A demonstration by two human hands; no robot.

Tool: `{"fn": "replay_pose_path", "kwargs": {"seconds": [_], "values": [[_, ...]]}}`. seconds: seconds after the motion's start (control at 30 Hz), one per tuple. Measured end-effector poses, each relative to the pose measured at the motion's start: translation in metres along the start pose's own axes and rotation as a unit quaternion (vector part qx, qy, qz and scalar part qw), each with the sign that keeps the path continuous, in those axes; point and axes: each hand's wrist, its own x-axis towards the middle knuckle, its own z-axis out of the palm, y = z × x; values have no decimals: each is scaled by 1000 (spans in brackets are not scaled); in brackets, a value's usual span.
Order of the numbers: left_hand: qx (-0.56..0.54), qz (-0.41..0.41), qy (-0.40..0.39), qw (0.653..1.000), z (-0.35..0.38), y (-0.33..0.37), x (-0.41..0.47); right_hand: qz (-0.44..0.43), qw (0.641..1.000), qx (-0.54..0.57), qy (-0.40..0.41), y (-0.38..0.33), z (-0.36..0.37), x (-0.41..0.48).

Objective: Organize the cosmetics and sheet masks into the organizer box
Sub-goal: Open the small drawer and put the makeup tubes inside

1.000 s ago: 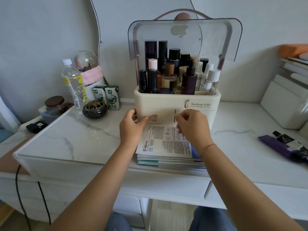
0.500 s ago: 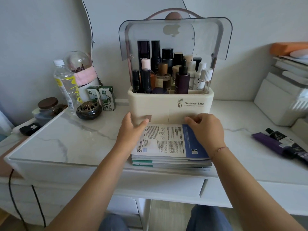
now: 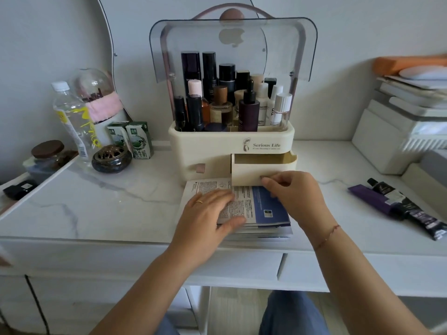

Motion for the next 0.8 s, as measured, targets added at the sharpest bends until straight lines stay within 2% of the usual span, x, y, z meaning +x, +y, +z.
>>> {"fn": "replay_pose_path", "kwargs": {"seconds": [0.13,0.3,0.43,0.6,0.7,0.8], "values": [[-99,-60,30,993,2,-1,-4,-14,999,17,29,-1,-7,-36],[-238,-55,13,970,-4,-4,-5,-14,999,33,25,-3,-7,-74],[-248,-13,27,968,-12,4,-6,1,999,38,25,1,0,-84],[-210,36,49,976,-16,15,-3,-14,998,48,29,1,-7,-89],[-198,42,78,976,-20,15,2,-29,992,36,119,18,-38,-80],[-183,49,85,978,-28,19,12,-19,968,-78,238,59,-91,-51]]}}
